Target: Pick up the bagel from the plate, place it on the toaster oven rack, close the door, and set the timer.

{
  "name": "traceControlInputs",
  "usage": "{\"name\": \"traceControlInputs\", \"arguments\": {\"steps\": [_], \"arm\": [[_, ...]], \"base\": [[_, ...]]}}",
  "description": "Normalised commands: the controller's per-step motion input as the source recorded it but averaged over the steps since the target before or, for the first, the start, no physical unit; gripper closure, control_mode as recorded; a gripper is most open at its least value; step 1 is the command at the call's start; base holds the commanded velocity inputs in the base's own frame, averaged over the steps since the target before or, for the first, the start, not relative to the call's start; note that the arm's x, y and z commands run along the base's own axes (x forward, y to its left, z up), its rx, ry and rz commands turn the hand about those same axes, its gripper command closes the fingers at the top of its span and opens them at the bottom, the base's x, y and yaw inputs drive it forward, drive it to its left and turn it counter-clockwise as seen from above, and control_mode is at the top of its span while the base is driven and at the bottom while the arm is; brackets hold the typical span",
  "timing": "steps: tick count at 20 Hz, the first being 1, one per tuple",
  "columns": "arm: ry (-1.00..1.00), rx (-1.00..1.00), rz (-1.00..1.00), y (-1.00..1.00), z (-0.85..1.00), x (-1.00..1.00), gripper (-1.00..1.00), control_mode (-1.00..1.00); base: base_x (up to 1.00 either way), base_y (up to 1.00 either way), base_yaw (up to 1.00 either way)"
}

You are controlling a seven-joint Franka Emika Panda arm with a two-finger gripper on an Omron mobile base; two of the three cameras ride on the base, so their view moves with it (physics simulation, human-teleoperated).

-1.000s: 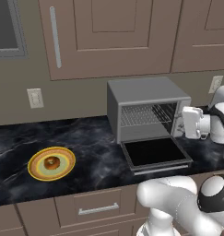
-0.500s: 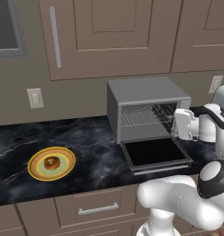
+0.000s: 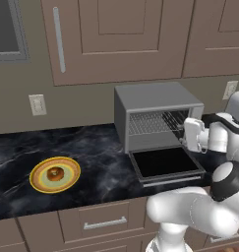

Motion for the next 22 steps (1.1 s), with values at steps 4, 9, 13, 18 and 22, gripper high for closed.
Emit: {"name": "traceControlInputs", "arguments": {"steps": [4,9,13,18,22], "arm": [[0.00,0.06,-0.01,0.00,-0.02,0.11,-1.00,-1.00],[0.00,0.04,-0.02,0.00,-0.01,0.13,-1.00,-1.00],[0.00,0.03,-0.02,0.00,-0.02,0.14,-1.00,-1.00],[0.00,0.02,-0.02,0.02,-0.07,0.17,-1.00,-1.00],[0.00,0.01,-0.02,0.03,-0.10,0.20,-1.00,-1.00]], "base": [[0.00,0.00,0.00],[0.00,0.00,0.00],[0.00,0.00,0.00],[0.00,0.00,0.00],[0.00,0.00,0.00]]}}
